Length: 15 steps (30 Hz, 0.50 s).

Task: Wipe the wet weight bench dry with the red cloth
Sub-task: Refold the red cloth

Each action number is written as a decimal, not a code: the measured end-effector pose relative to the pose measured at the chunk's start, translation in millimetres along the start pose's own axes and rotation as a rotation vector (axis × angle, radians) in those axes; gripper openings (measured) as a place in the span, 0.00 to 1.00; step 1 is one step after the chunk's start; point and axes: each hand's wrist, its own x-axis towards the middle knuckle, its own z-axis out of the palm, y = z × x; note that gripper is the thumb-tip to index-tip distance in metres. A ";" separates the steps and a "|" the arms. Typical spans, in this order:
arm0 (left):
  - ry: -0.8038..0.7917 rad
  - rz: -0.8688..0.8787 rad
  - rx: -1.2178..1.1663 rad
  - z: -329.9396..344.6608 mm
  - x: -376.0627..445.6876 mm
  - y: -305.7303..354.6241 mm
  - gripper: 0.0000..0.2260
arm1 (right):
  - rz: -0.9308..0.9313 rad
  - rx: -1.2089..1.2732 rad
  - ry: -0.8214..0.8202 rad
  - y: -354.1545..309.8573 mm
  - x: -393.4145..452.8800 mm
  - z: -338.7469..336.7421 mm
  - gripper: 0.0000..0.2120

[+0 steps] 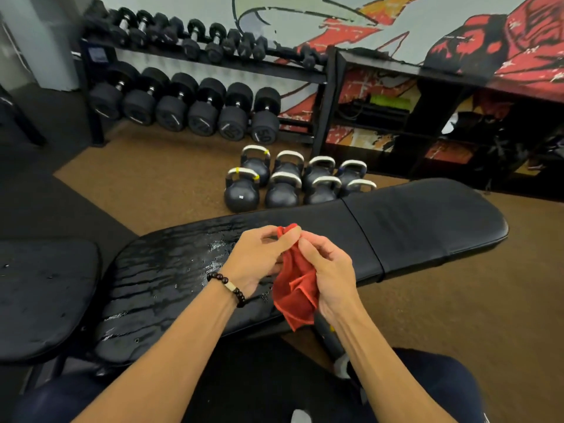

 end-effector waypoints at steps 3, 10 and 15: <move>-0.001 0.005 -0.073 -8.5 -3.9 3.5 0.11 | 0.023 0.024 0.075 -13.2 -4.0 6.9 0.07; 0.002 0.176 -0.015 -20.6 -11.1 24.9 0.09 | 0.080 0.070 0.235 -27.0 4.9 0.6 0.10; -0.022 0.062 -0.147 -13.7 -14.4 40.6 0.14 | -0.365 -0.654 0.078 -40.3 -6.6 3.9 0.08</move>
